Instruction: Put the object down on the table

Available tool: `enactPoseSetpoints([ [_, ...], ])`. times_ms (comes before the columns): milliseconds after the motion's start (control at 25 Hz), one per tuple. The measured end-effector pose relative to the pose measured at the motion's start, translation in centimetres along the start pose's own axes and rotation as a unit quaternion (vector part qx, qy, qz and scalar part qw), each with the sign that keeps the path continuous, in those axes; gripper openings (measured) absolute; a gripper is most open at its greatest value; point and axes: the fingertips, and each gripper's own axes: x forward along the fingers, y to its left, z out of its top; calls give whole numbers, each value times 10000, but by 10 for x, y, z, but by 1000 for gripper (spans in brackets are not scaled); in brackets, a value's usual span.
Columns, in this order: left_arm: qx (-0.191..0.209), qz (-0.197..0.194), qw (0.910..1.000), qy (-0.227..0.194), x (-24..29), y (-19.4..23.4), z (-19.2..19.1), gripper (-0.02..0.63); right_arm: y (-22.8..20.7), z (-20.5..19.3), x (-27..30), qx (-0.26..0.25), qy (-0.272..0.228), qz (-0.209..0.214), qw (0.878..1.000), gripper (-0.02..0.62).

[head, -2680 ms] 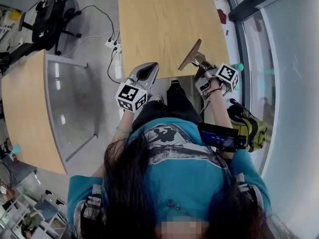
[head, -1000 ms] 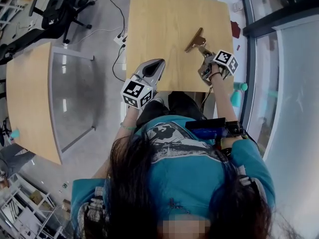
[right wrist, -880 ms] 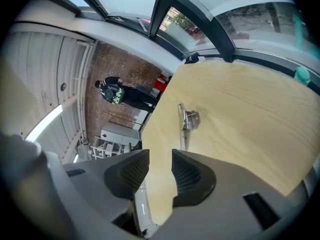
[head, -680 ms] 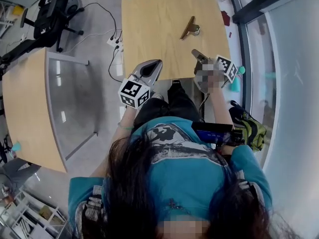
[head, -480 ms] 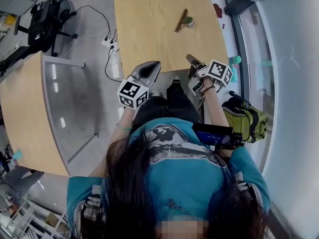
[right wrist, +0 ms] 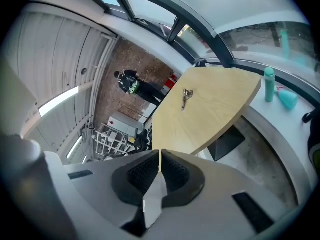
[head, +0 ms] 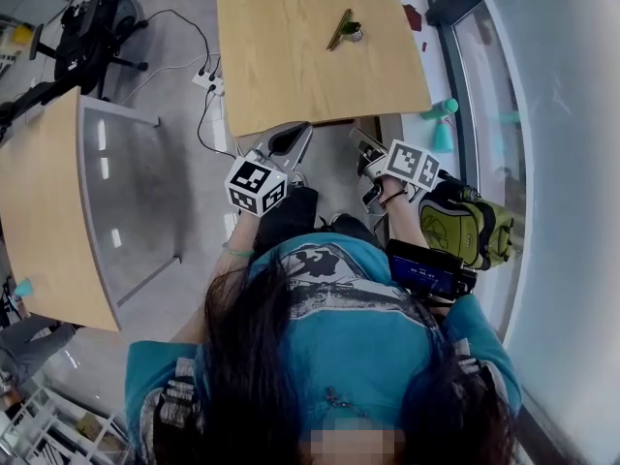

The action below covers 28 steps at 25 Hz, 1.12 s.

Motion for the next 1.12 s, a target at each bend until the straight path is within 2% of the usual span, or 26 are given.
enactPoseSetpoints([
  [320, 0, 433, 9990, -130, -15, -80, -24, 3, -10, -47, -66, -566, 457, 241, 9971, 23],
  [800, -24, 549, 9984, -93, -38, -199, -72, 3, -40, -112, -153, -776, 686, 390, 9939, 20],
  [1120, 14, 548, 9984, -145, -42, -221, -74, 3, -46, -124, -176, -792, 666, 405, 9938, 20],
])
